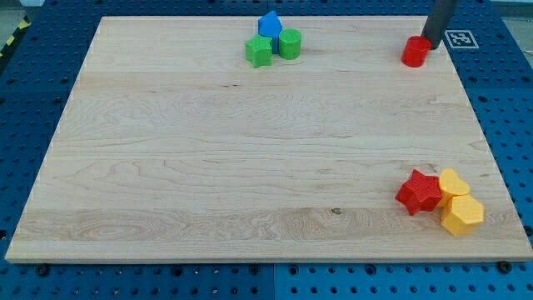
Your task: Move the red circle to the group of blocks
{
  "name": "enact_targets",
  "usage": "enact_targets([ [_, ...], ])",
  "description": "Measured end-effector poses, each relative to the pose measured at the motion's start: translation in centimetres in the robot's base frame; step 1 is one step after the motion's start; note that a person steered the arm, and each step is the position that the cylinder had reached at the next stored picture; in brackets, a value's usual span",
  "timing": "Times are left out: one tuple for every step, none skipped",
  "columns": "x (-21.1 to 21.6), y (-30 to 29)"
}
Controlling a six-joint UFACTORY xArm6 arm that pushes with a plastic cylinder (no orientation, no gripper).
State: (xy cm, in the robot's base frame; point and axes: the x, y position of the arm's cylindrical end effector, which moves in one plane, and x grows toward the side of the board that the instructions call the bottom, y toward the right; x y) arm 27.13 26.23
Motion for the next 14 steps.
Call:
enact_targets([
  [0.0,-1.2],
  [0.0,-2.7],
  [0.0,-3.5],
  [0.3,-3.6],
  [2.3,-3.6],
  [5.4,-3.6],
  [8.4,-3.6],
  [9.3,-4.3],
  [9.3,-6.2],
  [9.3,-9.1],
  [9.5,-10.4],
  [10.3,-10.8],
  [11.8,-10.8],
  [13.6,-11.3],
])
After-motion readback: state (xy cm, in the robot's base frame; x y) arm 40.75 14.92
